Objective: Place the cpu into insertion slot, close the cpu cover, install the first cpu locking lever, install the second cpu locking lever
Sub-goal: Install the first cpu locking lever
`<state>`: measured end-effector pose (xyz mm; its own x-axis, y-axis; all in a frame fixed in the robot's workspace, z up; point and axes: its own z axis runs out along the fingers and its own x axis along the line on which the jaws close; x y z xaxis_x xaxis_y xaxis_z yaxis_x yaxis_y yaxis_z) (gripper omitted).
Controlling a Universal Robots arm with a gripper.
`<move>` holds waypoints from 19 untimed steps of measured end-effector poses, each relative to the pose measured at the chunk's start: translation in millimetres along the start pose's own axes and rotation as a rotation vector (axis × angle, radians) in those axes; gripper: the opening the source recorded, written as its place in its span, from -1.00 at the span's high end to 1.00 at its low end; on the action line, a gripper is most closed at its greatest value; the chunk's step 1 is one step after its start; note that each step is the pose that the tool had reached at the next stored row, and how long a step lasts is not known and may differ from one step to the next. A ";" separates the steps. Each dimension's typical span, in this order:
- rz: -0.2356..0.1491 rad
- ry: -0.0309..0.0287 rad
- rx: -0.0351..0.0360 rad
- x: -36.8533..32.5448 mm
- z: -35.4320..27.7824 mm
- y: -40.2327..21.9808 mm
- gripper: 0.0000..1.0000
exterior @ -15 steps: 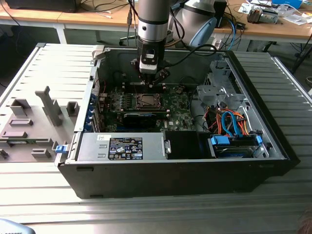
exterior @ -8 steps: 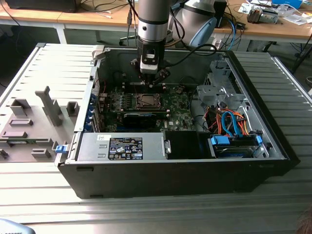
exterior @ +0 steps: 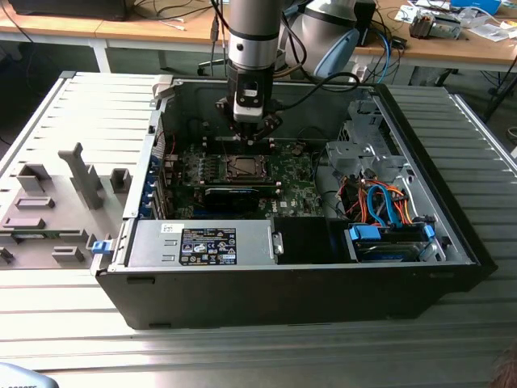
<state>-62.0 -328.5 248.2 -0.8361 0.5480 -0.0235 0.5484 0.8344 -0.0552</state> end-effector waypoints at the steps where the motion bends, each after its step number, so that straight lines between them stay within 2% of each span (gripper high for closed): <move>1: -0.002 -0.0001 -0.0001 0.0 0.0 0.0 0.79; 19: -0.054 -0.0030 -0.0013 0.0 0.0 0.0 0.79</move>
<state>-62.0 -328.5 248.2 -0.8644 0.5022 -0.0235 0.5027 0.8627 -0.0552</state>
